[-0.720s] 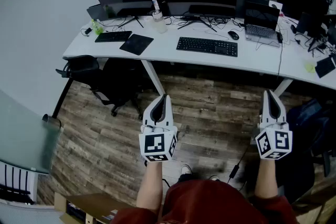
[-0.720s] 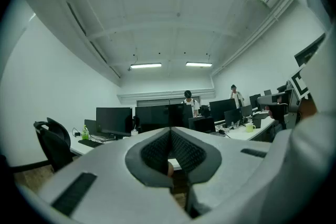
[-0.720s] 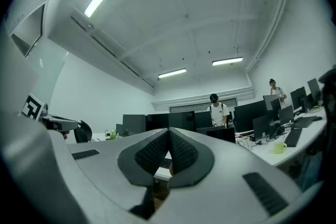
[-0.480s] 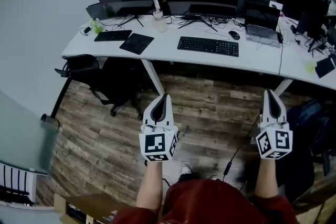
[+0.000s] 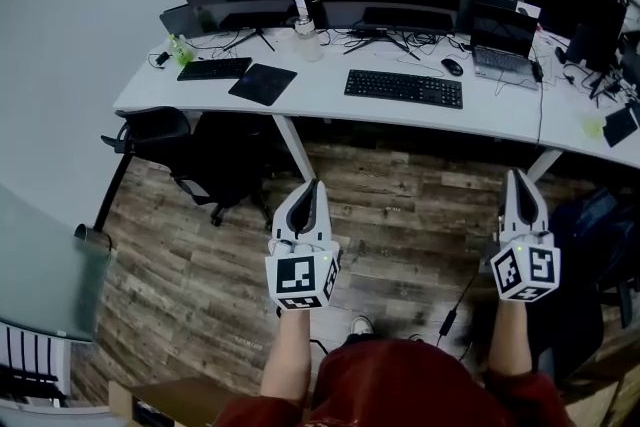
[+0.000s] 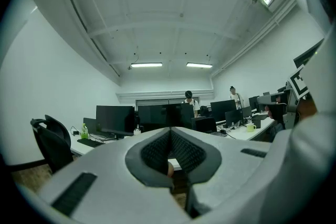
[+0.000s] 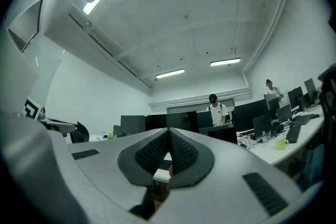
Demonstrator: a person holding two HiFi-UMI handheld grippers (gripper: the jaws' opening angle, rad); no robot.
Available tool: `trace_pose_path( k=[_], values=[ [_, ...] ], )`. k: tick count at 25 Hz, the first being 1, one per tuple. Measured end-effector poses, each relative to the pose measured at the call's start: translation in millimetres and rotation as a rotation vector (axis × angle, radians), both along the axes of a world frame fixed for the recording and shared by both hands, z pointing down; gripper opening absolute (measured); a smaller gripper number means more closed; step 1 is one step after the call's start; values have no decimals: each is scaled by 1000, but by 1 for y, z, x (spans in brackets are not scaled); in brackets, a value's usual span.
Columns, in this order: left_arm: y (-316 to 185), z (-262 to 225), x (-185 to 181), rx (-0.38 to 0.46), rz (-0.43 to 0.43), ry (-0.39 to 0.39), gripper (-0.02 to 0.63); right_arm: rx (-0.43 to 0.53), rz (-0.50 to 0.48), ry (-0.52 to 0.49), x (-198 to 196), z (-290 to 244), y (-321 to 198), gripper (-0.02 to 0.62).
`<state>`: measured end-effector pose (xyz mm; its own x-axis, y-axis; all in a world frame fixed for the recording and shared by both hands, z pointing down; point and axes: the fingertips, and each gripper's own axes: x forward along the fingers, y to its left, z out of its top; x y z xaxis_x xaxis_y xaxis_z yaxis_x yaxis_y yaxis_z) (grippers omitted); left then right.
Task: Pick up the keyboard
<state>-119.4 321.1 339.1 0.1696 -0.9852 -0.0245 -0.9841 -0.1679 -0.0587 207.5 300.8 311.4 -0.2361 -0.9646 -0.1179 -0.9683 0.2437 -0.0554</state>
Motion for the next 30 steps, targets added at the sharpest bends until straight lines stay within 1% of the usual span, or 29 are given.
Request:
trace_pose_path(
  k=[9, 13, 17, 20, 24, 30],
  values=[
    [-24, 2, -49, 6, 29, 10, 5, -3, 31, -1, -48, 3, -14, -2],
    [-35, 7, -60, 0, 37, 20, 5, -5, 33, 12, -62, 5, -20, -2],
    [-50, 12, -64, -5, 37, 26, 5, -20, 40, 22, -63, 11, -34, -2],
    [-68, 17, -61, -13, 38, 25, 5, -27, 49, 13, -58, 16, -52, -2],
    [-100, 23, -48, -27, 49, 9, 5, -33, 67, -7, -43, 24, -84, -2],
    [-172, 20, -12, -32, 73, -4, 5, -35, 86, -25, -10, 25, -149, -2]
  ],
)
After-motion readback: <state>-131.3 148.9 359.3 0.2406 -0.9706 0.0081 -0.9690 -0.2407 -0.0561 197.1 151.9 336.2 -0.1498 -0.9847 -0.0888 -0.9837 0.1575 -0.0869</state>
